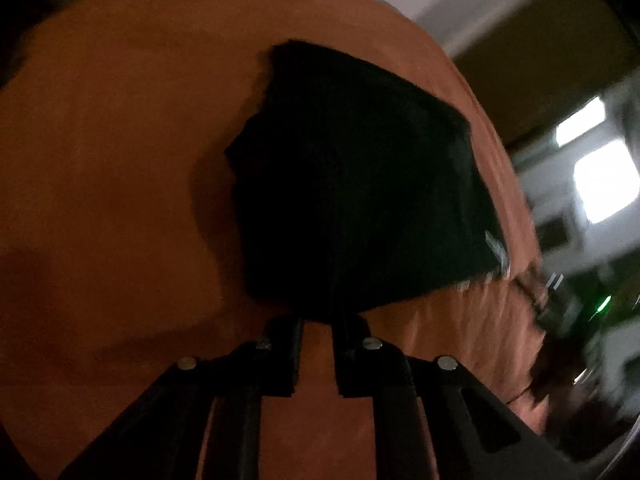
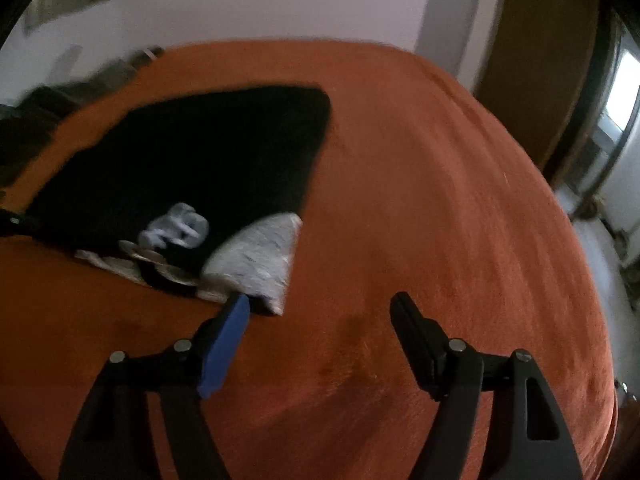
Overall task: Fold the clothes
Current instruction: 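Grasp the black sweatshirt edge with both grippers, then lift the sweatshirt with both grippers and fold it over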
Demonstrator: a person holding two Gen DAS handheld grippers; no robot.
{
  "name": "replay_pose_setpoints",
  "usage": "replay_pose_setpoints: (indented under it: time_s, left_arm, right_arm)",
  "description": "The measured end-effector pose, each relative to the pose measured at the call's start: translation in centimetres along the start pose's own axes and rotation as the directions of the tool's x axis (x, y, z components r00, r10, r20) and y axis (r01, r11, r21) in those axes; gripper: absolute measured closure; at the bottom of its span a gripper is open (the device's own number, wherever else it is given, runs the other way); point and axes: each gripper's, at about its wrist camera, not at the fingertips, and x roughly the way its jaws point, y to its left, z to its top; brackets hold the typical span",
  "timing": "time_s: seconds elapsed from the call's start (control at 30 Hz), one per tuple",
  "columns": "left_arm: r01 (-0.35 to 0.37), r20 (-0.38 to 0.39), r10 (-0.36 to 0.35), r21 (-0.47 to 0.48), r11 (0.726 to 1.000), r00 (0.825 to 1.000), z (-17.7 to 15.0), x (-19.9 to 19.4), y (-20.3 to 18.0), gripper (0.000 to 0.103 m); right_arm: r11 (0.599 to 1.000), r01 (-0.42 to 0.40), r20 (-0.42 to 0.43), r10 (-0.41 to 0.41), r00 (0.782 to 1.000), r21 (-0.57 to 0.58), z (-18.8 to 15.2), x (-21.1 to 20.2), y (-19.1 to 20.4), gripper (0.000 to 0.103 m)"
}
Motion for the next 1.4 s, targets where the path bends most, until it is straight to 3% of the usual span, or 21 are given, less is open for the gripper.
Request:
replay_pose_setpoints:
  time_s: [0.17, 0.2, 0.3, 0.33, 0.4, 0.47, 0.5, 0.57, 0.6, 0.63, 0.73, 0.83, 0.9, 0.93, 1.0, 1.1, 1.23, 1.4]
  left_arm:
    - [0.021, 0.059, -0.029, 0.132, 0.991, 0.998, 0.7, -5.4, -2.6, 0.087]
    - [0.028, 0.084, -0.041, 0.146, 0.989, 0.996, 1.7, -6.6, -2.8, 0.079]
    - [0.009, 0.171, -0.04, 0.175, 0.984, 0.984, 5.2, -7.7, -4.7, 0.041]
    - [-0.008, 0.192, -0.025, 0.171, 0.985, 0.981, 6.0, -7.1, -5.6, 0.038]
    - [-0.028, 0.208, -0.01, 0.176, 0.984, 0.978, 7.3, -4.6, -7.5, 0.038]
    - [-0.116, 0.212, 0.078, 0.177, 0.977, 0.974, 7.9, -1.1, -8.7, 0.038]
    - [-0.182, 0.221, 0.141, 0.173, 0.968, 0.965, 7.6, 0.1, -8.7, 0.037]
    - [-0.307, 0.229, 0.266, 0.164, 0.937, 0.936, 7.0, 2.4, -8.4, 0.037]
    - [-0.347, 0.223, 0.307, 0.167, 0.923, 0.925, 6.1, 3.7, -7.8, 0.037]
    - [-0.357, 0.214, 0.32, 0.167, 0.919, 0.923, 5.5, 4.4, -7.0, 0.037]
    - [-0.33, 0.204, 0.292, 0.187, 0.925, 0.934, 3.7, 5.9, -4.8, 0.038]
    - [-0.386, 0.259, 0.327, 0.227, 0.894, 0.909, 2.9, 5.1, -5.3, 0.037]
    - [-0.375, 0.267, 0.315, 0.214, 0.902, 0.911, 3.6, 3.8, -6.0, 0.036]
    - [-0.358, 0.271, 0.299, 0.205, 0.911, 0.915, 4.1, 3.1, -6.3, 0.031]
    - [-0.236, 0.276, 0.185, 0.167, 0.957, 0.943, 5.8, 1.6, -6.6, 0.023]
    - [-0.137, 0.275, 0.11, 0.081, 0.987, 0.955, 10.0, 1.5, -6.8, 0.022]
    - [-0.18, 0.312, 0.183, -0.04, 0.983, 0.932, 14.9, 4.8, -6.7, 0.022]
    - [-0.251, 0.227, 0.266, -0.095, 0.963, 0.937, 15.3, 10.1, -3.7, 0.022]
  right_arm:
    - [0.996, -0.086, 0.1, 0.085, 0.991, 0.012, 1.9, -4.1, 0.0, 0.03]
    - [0.996, -0.091, 0.119, 0.089, 0.989, 0.013, 2.8, -4.5, 0.1, 0.03]
    - [0.993, -0.107, 0.143, 0.1, 0.985, 0.042, 5.7, -3.7, -0.1, 0.03]
    - [0.991, -0.118, 0.139, 0.109, 0.984, 0.06, 6.5, -2.8, -0.1, 0.03]
    - [0.984, -0.149, 0.113, 0.138, 0.984, 0.096, 8.1, 0.0, -0.4, 0.033]
    - [0.976, -0.177, 0.07, 0.169, 0.983, 0.124, 8.8, 2.5, 0.3, 0.054]
    - [0.975, -0.182, 0.044, 0.178, 0.983, 0.13, 8.8, 3.5, 0.9, 0.067]
    - [0.976, -0.174, -0.021, 0.178, 0.984, 0.132, 8.2, 5.6, 2.2, 0.078]
    - [0.975, -0.173, -0.056, 0.182, 0.982, 0.138, 7.5, 6.5, 2.7, 0.087]
    - [0.976, -0.17, -0.077, 0.181, 0.98, 0.135, 6.7, 7.2, 3.1, 0.089]
    - [0.983, -0.154, -0.089, 0.163, 0.983, 0.102, 4.7, 8.9, 3.7, 0.09]
    - [0.978, -0.178, -0.074, 0.186, 0.98, 0.104, 5.0, 8.6, 3.4, 0.09]
    - [0.965, -0.217, -0.043, 0.225, 0.973, 0.144, 6.1, 7.4, 2.3, 0.09]
    - [0.964, -0.22, -0.02, 0.225, 0.974, 0.147, 6.8, 6.8, 1.9, 0.09]
    - [0.974, -0.189, 0.038, 0.185, 0.982, 0.124, 8.5, 5.8, 1.4, 0.09]
    - [0.977, -0.155, 0.084, 0.143, 0.986, 0.148, 11.9, 6.7, 0.9, 0.09]
    - [0.961, -0.125, 0.1, 0.103, 0.99, 0.248, 16.1, 10.2, 0.7, 0.09]
    - [0.951, -0.095, 0.019, 0.093, 0.995, 0.294, 16.6, 16.0, 2.3, 0.09]
